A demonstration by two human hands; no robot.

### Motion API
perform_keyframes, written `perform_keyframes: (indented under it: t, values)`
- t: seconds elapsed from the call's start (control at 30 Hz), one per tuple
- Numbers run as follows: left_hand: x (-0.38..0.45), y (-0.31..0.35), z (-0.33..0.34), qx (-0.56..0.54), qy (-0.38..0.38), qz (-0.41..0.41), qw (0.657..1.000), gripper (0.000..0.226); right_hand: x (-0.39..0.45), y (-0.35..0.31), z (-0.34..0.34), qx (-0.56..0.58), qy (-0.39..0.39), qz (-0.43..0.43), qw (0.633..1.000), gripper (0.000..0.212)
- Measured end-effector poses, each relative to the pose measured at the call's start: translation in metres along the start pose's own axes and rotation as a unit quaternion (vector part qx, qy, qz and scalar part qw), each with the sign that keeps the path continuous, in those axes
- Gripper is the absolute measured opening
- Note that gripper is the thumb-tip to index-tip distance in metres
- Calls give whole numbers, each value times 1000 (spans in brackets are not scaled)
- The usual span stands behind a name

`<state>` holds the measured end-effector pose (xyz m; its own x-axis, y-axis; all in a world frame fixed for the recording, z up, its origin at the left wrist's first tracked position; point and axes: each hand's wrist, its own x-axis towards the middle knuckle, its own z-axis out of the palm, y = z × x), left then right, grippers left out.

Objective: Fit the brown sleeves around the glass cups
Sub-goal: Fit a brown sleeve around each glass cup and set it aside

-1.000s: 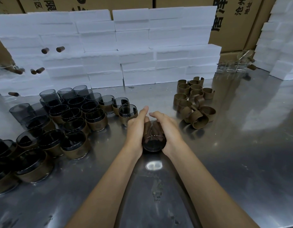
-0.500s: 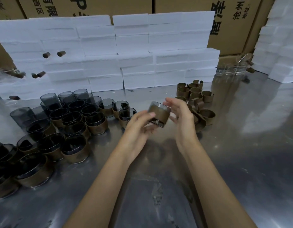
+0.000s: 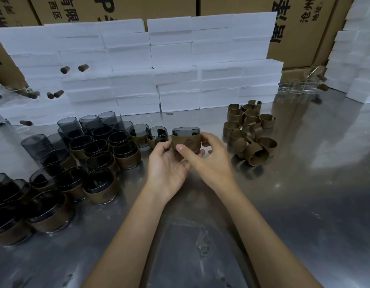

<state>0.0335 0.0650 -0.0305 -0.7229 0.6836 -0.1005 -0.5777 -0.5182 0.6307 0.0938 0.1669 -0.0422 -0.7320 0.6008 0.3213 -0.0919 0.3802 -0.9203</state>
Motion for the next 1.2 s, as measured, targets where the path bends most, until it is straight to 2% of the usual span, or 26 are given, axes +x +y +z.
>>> perform_keyframes:
  t: [0.1,0.17,0.2,0.23,0.3,0.33,0.5,0.67,0.73,0.8,0.9,0.97,1.03,1.13,1.2]
  values:
    - [7,-3,-1,92,37,36,994,41,6,5,-1,-13,32,19,999,60]
    - [9,-6,-2,185,92,80,975,34,9,10,-1,-31,43,26,998,53]
    - [10,-7,-3,256,125,107,953,32,9,12,-2,-40,48,33,998,49]
    - [12,-9,-5,344,153,136,916,30,9,14,-2,-52,48,42,997,48]
    - [11,-11,-12,521,191,185,811,27,8,18,-4,-75,42,75,993,48]
    - [8,-11,-13,561,194,198,780,28,6,20,-5,-81,39,89,992,49]
    - [1,-2,-19,582,220,242,744,23,6,24,-4,-129,-8,96,987,63]
    - [-1,9,-20,581,249,271,726,22,6,25,-1,-213,-46,38,975,70]
    - [-4,12,-17,578,251,277,726,23,7,24,0,-259,-59,27,964,77]
    - [-6,17,-13,556,257,275,742,22,8,24,1,-282,-74,27,956,83]
    - [-2,36,-11,537,258,264,759,19,8,22,-1,-201,-68,69,975,96]
    - [13,61,-13,538,258,252,761,20,11,24,-1,-130,-36,93,987,91]
    - [36,98,-18,572,281,243,731,25,15,26,0,-91,-5,114,989,77]
    - [72,157,-31,675,329,197,630,27,21,27,2,-101,12,130,986,66]
    - [91,183,-47,742,313,140,577,21,24,27,3,-121,13,132,984,63]
